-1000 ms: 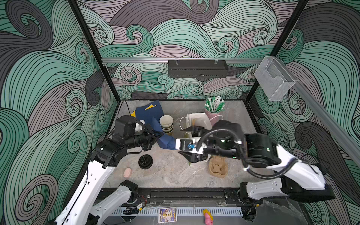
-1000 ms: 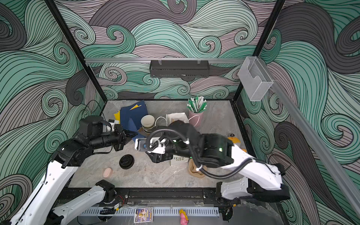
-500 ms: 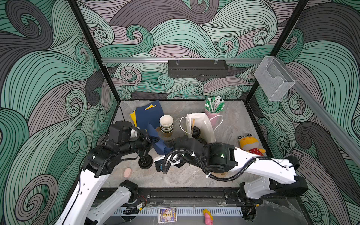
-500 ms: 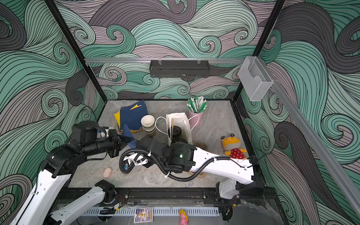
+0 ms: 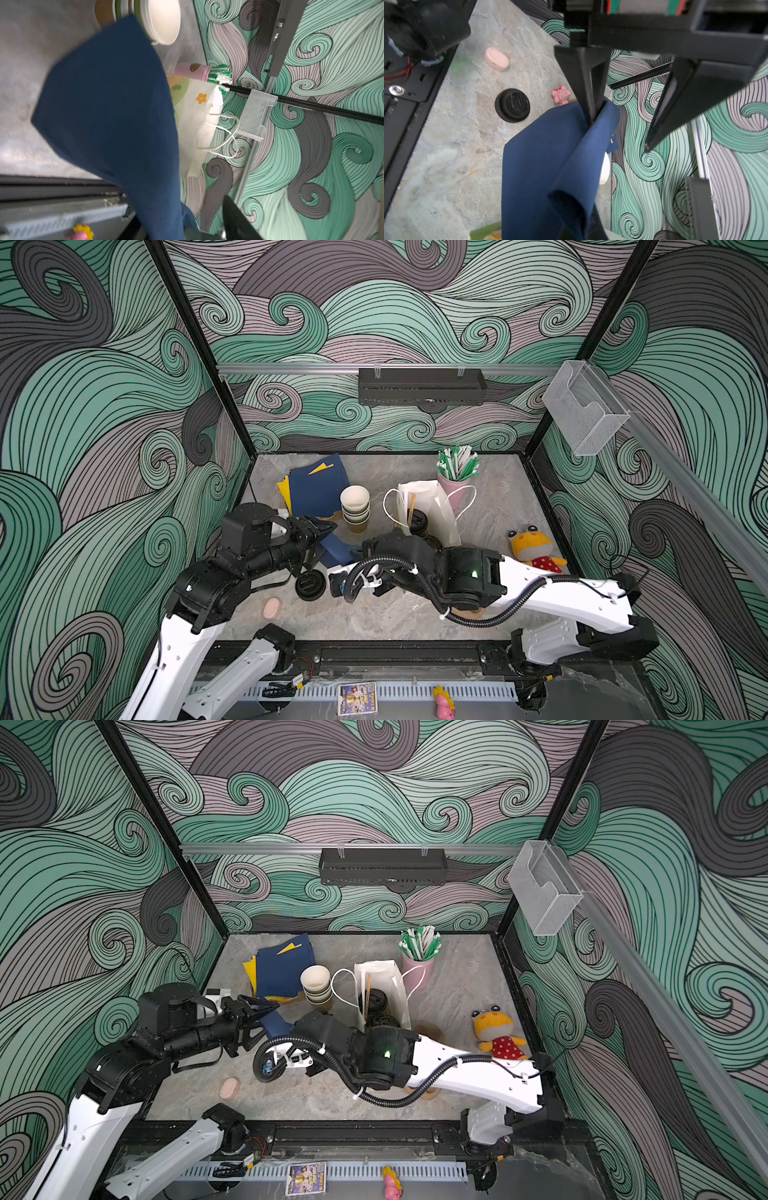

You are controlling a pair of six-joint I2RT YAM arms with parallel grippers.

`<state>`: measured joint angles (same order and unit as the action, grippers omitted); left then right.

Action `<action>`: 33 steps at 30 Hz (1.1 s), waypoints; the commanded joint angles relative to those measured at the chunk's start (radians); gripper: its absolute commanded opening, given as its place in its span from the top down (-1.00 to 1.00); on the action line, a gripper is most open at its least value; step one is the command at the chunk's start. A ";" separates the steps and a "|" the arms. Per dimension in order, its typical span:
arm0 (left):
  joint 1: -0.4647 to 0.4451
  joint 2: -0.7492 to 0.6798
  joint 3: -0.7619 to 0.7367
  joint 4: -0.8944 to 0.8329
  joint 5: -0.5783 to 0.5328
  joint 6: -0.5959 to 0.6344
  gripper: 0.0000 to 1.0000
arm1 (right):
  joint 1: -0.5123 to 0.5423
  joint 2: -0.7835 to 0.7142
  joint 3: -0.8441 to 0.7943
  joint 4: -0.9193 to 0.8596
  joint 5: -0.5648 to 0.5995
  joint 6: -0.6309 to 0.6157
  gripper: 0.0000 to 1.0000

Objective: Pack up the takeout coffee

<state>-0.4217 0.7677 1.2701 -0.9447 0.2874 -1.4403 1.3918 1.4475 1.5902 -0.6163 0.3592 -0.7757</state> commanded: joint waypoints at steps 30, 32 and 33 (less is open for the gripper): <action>-0.003 0.077 0.041 0.184 -0.322 0.353 -0.40 | -0.291 -0.118 0.292 -0.516 0.337 0.789 1.00; -0.004 0.068 0.034 0.180 -0.329 0.351 -0.40 | -0.315 -0.098 0.272 -0.530 0.257 0.835 1.00; -0.003 0.062 0.030 0.177 -0.332 0.348 -0.40 | -0.331 -0.083 0.259 -0.547 0.207 0.860 1.00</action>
<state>-0.4217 0.8509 1.3060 -0.7650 -0.0402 -1.0885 1.0904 1.3655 1.8645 -1.0893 0.7109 -0.0120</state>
